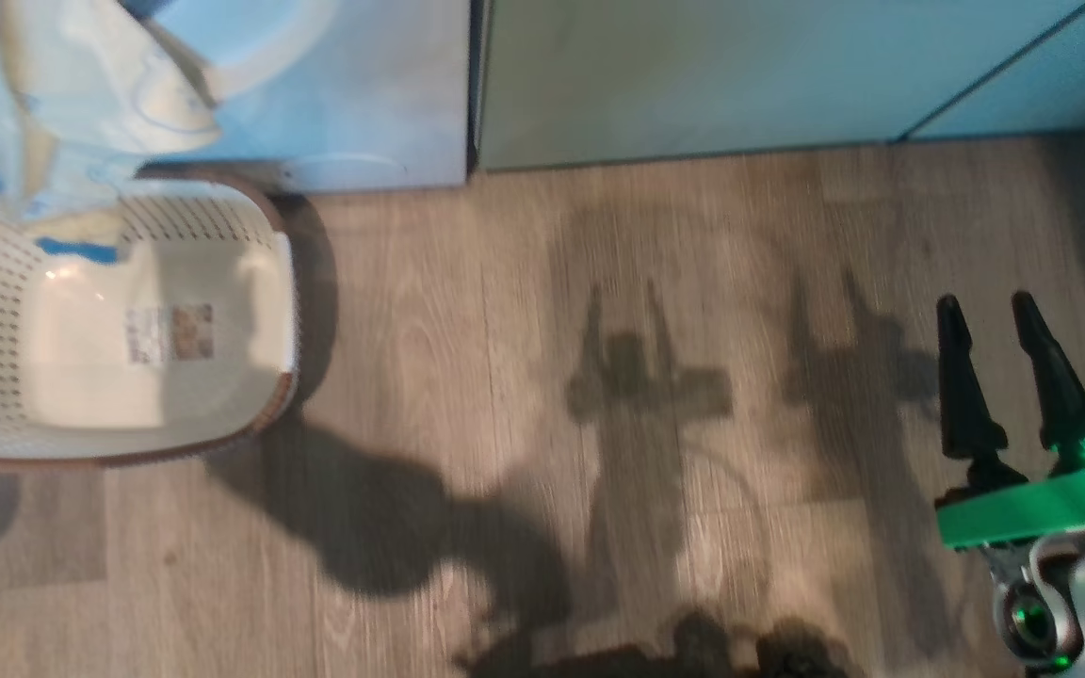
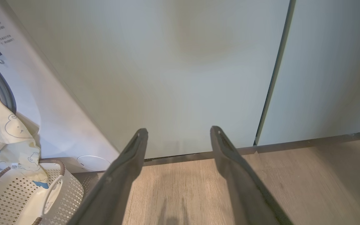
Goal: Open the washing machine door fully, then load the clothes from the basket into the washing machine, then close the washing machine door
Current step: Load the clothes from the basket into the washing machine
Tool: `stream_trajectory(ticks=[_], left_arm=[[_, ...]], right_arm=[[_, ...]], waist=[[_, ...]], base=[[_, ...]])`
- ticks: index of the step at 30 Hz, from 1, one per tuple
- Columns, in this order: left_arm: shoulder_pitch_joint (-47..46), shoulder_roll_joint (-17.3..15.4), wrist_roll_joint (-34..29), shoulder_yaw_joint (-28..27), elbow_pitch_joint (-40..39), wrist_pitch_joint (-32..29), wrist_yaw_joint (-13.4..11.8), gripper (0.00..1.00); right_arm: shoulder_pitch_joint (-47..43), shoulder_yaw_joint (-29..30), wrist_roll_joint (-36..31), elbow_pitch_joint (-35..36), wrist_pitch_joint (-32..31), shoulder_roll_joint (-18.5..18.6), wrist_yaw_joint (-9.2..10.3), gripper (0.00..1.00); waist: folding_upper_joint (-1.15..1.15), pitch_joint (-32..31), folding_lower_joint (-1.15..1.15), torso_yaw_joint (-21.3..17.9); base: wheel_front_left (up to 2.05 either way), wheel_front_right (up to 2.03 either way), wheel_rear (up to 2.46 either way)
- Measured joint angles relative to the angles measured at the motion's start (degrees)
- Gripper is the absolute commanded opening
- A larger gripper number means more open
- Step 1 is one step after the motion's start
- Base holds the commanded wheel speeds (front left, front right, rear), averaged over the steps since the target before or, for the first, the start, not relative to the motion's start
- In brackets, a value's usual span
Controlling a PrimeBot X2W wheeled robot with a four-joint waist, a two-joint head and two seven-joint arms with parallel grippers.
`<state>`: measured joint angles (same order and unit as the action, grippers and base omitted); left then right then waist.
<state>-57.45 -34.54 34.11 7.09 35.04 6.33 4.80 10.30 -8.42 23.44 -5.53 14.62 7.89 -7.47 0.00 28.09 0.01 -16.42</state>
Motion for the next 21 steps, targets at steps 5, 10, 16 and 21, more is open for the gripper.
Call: stream_trajectory(ticks=[5, 10, 16, 21], left_arm=[[-7.2, -0.9, -2.9, 2.5, 4.2, -0.6, 0.1, 0.00], [-16.1, -1.3, -5.4, 5.0, 8.5, -2.1, 0.6, 0.00], [-25.3, -2.7, -7.4, 8.6, 14.0, -4.9, 1.8, 0.00], [-31.4, -3.3, -8.9, 10.7, 17.8, -4.7, 2.2, 0.00]], right_arm=[[2.2, -0.8, 0.3, 0.1, 0.0, -1.0, 0.00, 1.00], [4.9, -1.8, 0.4, 0.5, 0.0, -1.2, 0.00, 1.00], [7.5, -2.7, 0.8, 0.6, 0.0, -1.5, 0.00, 1.00], [8.0, -3.5, 0.8, 0.5, 0.0, -1.8, 0.00, 1.00]], waist=[[0.00, 4.0, 0.00, -1.1], [0.00, 8.0, 0.00, -2.1], [0.00, 12.2, -0.01, -3.7], [0.00, 15.2, 0.00, -5.1]], base=[[0.00, 0.00, 0.00], [0.00, 0.00, 0.00], [0.00, 0.00, 0.00], [0.00, 0.00, 0.00]])
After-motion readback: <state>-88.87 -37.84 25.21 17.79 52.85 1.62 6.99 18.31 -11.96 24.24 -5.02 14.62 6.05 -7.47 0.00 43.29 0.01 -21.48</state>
